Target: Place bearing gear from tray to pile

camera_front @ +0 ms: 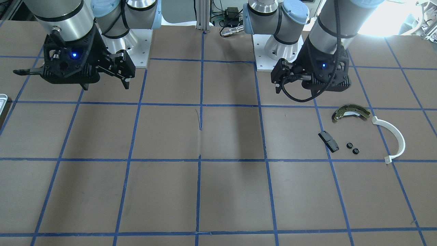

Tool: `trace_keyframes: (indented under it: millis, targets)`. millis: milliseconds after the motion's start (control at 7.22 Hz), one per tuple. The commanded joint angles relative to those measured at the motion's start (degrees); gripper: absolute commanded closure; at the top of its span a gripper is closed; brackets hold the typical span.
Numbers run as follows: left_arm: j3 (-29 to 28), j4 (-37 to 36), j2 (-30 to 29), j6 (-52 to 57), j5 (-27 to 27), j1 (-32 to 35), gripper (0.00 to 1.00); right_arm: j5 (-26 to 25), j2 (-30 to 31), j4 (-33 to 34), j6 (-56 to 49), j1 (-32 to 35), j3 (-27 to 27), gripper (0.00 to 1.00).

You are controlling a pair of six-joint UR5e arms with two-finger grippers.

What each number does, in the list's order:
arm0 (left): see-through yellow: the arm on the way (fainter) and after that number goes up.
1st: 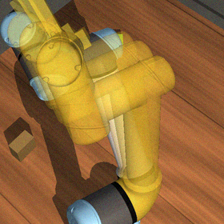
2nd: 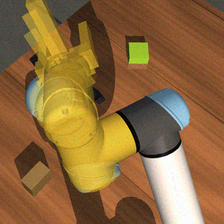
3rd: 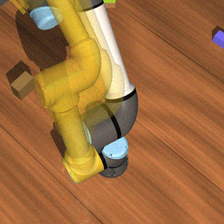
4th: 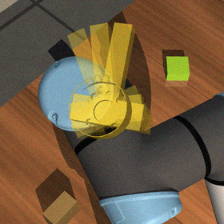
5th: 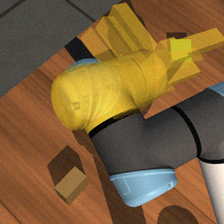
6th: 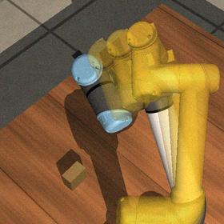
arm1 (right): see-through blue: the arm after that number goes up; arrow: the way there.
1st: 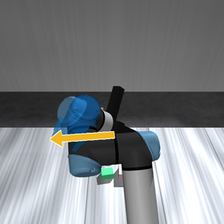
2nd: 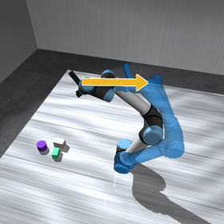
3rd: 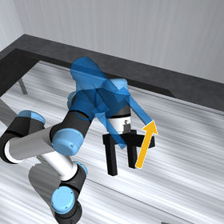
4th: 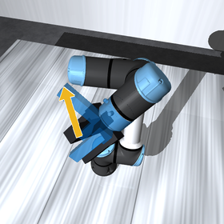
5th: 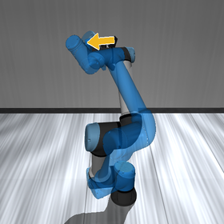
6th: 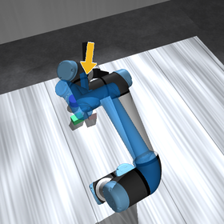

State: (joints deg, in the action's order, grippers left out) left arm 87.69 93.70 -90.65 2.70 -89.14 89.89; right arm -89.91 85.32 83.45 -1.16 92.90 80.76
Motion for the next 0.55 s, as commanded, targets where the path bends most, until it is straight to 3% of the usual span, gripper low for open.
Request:
trace_keyframes:
  millis: [0,416]
  targets:
    - [1.5,-0.8,0.9,-0.2,0.2,-0.4,0.00,-0.2,0.2,2.9,-0.2,0.0,0.0,0.00]
    - [1.5,-0.8,1.2,0.3,0.4,-0.3,0.00,0.2,0.0,5.8,0.0,0.0,0.1,0.00]
